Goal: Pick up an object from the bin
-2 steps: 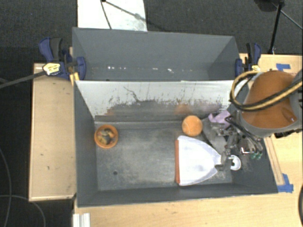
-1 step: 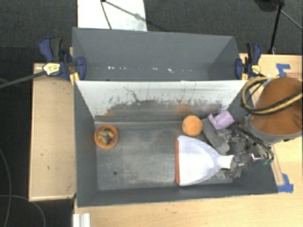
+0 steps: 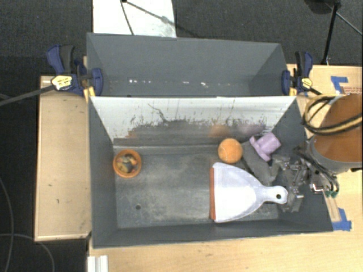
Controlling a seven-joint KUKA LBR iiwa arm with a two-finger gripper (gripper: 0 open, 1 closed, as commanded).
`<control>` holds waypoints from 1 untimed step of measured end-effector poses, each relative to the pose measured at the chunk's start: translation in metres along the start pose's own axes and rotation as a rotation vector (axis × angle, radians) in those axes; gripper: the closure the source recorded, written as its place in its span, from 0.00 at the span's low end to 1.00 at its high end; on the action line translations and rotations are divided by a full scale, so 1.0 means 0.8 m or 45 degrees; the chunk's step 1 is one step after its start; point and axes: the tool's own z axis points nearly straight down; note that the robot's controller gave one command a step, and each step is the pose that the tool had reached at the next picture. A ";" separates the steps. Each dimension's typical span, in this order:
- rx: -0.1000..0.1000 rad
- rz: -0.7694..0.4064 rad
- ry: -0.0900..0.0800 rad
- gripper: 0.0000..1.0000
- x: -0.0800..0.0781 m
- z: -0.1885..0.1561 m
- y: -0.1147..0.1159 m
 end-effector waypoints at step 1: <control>-0.001 0.295 -0.006 0.00 0.000 0.049 -0.002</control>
Offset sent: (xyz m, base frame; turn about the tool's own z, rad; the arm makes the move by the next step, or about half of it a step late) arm -0.0119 -0.0001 -0.0517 0.1589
